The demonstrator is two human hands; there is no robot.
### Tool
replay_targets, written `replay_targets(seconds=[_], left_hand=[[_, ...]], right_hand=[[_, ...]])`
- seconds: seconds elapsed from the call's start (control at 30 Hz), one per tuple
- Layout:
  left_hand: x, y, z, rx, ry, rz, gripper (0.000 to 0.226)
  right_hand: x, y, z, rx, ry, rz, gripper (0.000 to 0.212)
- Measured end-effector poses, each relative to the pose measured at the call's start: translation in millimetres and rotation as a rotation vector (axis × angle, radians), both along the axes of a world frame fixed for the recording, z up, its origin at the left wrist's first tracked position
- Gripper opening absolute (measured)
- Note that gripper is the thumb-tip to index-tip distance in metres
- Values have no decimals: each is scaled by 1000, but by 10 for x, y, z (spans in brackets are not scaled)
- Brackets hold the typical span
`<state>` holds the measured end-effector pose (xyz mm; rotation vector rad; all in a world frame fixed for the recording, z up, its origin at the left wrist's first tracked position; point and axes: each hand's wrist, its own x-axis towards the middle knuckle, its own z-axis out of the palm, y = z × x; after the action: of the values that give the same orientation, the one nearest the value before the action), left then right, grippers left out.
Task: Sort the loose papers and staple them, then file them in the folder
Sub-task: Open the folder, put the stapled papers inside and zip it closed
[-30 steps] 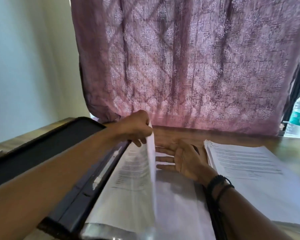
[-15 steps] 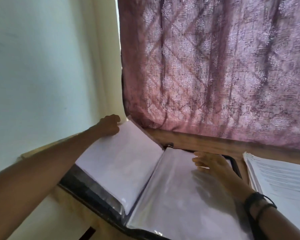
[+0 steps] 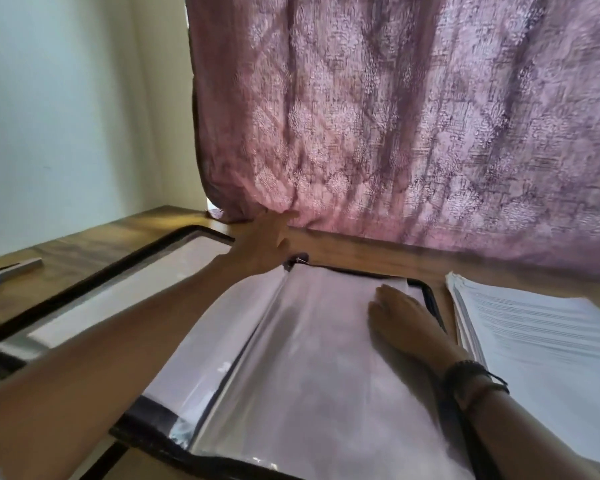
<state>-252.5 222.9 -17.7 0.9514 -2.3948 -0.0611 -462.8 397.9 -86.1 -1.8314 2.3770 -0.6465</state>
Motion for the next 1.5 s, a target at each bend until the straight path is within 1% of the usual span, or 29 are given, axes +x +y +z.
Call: replay_targets(seconds=[0.1, 0.2, 0.27, 0.3, 0.37, 0.43, 0.5, 0.53, 0.6, 0.67, 0.7, 0.77, 0.83, 0.93, 0.97, 1.07, 1.17, 1.33, 1.43, 1.5], left_hand=[[-344, -23, -144, 64, 81, -114, 61], [-512, -67, -356, 212, 140, -194, 59], [-514, -61, -527, 316, 124, -262, 64], [-501, -63, -592, 323, 104, -291, 67], [-442, -84, -652, 279, 104, -343, 69], [-406, -113, -663, 215, 103, -375, 60], [-394, -128, -666, 137, 57, -390, 57], [-404, -131, -671, 115, 39, -393, 58], [-409, -143, -672, 96, 30, -388, 60], [-423, -137, -667, 83, 38, -390, 59], [-423, -133, -665, 72, 43, -389, 59], [-426, -123, -663, 55, 41, -379, 58], [-421, -118, -656, 52, 25, -369, 57], [-423, -121, -652, 50, 21, -364, 56], [-427, -117, -650, 49, 27, -366, 56], [-435, -108, -646, 54, 32, -373, 59], [-425, -118, -648, 64, 47, -394, 66], [-421, -82, -625, 99, 57, -387, 67], [-418, -75, -623, 115, 50, -373, 68], [-416, -69, -617, 121, 50, -370, 70]], right_hand=[[-35, 34, 20, -6, 41, -20, 23], [-78, 29, 29, -7, 81, -25, 23], [-94, 15, 19, -15, 88, -32, 23], [-99, 6, 10, -17, 95, -38, 24], [-97, -13, 12, -13, 116, -59, 24], [-89, -29, 29, -3, 142, -69, 25], [-93, -22, 70, 7, 168, -109, 25], [-120, 2, 107, -26, 130, -156, 24], [-237, 61, 191, -165, 34, -265, 31], [-458, 163, 256, -246, 46, -381, 30], [-587, 217, 269, -242, 63, -443, 32], [-829, 319, 269, -125, 96, -549, 49], [-1010, 398, 260, 42, 63, -601, 69], [-1144, 471, 267, 209, 5, -562, 86], [-1163, 480, 275, 235, -2, -545, 88], [-1113, 511, 344, 245, -51, -515, 76], [-1122, 542, 404, 236, -123, -508, 60], [-1184, 583, 405, 222, -207, -468, 54], [-1184, 575, 423, 217, -265, -480, 45], [-1159, 556, 422, 209, -245, -481, 37]])
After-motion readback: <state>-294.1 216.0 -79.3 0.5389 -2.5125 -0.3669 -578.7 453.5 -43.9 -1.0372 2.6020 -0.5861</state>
